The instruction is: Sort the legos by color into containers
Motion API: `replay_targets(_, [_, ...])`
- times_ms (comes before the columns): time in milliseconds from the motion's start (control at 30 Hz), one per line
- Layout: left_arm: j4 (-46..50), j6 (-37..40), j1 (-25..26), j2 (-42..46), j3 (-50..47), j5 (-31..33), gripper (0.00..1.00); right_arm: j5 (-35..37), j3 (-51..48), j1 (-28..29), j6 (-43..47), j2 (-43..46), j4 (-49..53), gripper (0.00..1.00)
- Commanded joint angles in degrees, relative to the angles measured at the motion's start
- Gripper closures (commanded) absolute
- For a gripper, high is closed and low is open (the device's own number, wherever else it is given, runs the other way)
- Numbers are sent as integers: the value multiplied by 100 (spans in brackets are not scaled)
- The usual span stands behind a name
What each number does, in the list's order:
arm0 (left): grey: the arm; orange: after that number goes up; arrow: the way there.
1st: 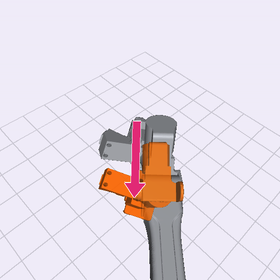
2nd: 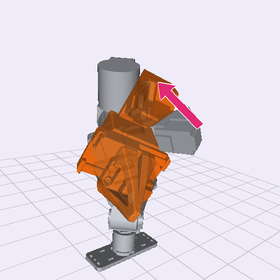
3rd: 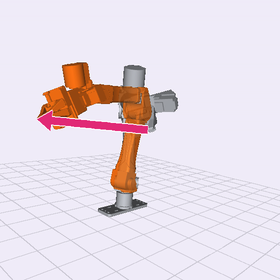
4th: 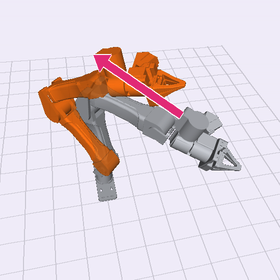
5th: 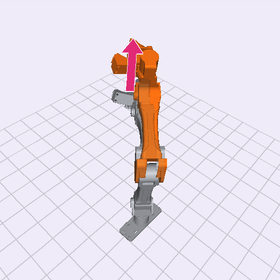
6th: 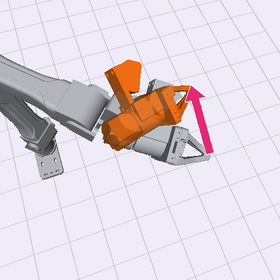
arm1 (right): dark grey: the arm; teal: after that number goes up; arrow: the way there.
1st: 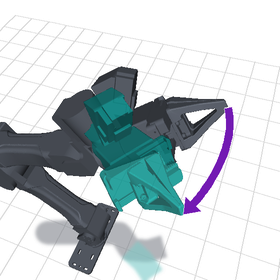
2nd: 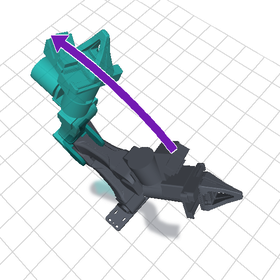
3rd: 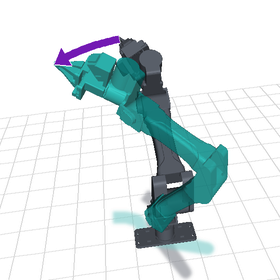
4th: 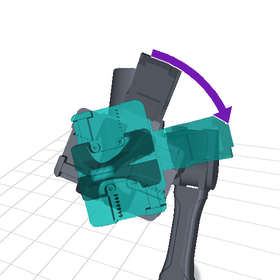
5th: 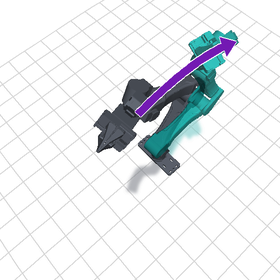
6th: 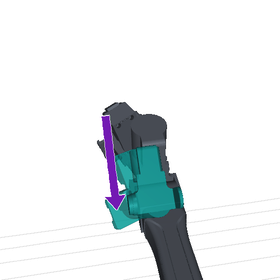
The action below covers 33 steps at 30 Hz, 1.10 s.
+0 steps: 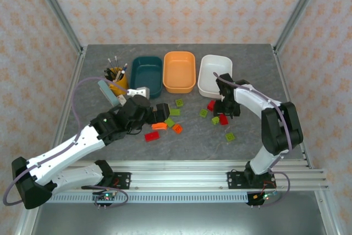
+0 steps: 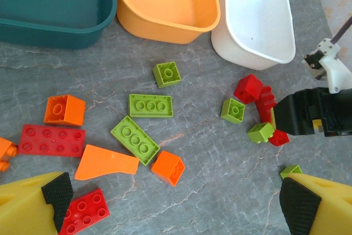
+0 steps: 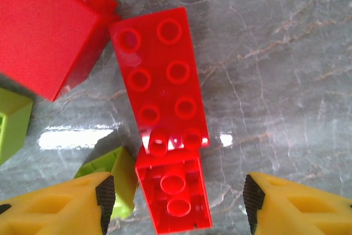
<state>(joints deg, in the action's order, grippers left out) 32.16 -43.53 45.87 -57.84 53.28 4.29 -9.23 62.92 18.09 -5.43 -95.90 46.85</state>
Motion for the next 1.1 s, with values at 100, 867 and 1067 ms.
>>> replay_targets(100, [-26, -77, 58, 176, -52, 89, 0, 264, 361, 22, -21, -487, -231, 42])
replay_targets(867, [-122, 69, 102, 79, 100, -51, 0, 607, 377, 26, -355, -173, 9, 75])
replay_targets(1067, [-227, 179, 192, -369, 633, -188, 0, 822, 696, 21, -574, 814, 591, 76])
